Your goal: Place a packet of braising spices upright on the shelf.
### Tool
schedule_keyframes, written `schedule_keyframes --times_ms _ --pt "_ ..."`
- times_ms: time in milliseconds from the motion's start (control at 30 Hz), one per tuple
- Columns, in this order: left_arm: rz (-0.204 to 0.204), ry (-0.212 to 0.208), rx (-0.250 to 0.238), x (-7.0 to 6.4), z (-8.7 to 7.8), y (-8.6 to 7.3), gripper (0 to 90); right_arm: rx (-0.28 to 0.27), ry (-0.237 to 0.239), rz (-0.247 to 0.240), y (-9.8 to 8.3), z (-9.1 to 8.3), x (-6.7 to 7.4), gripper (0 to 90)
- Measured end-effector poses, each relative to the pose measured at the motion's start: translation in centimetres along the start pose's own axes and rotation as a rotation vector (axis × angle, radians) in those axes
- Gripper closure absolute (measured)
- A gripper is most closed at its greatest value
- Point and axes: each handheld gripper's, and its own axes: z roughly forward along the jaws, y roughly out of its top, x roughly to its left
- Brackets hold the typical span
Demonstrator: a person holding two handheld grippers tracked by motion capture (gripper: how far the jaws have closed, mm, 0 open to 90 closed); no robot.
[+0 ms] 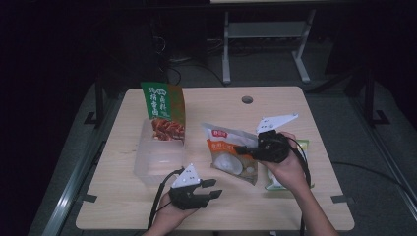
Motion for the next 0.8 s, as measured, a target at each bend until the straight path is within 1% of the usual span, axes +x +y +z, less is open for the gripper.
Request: schedule_keyframes --times_ms 167,367,467,500,600,700,800 --pt "0.001 -0.003 0.001 -0.1 0.0 0.1 55.2 -0.004 0.001 -0.009 0.7 0.1 0.0 89.7" --pt "-0.004 -0.001 0.002 -0.2 -0.2 -0.3 52.7 -0.007 0.009 -0.026 2.2 0.5 0.2 89.8" --pt "-0.006 0.0 -0.004 -0.3 -0.3 -0.3 50.4 -0.021 0.017 -0.037 3.1 0.8 0.4 89.8" --pt "-0.01 -0.002 -0.005 -0.4 -0.3 -0.4 50.0 -0.022 0.022 -0.043 3.4 1.0 0.5 89.8" --pt "-0.001 -0.005 0.006 -0.6 -0.4 -0.4 47.9 -0.016 0.026 -0.057 4.6 1.7 0.8 89.8" --pt "-0.004 -0.01 0.006 -0.8 -0.4 -0.3 46.3 -0.01 0.047 -0.066 5.7 2.6 1.1 89.8" --pt "-0.003 -0.013 0.005 -1.1 -0.3 -0.5 43.5 -0.013 0.061 -0.091 6.9 3.6 1.5 89.8"
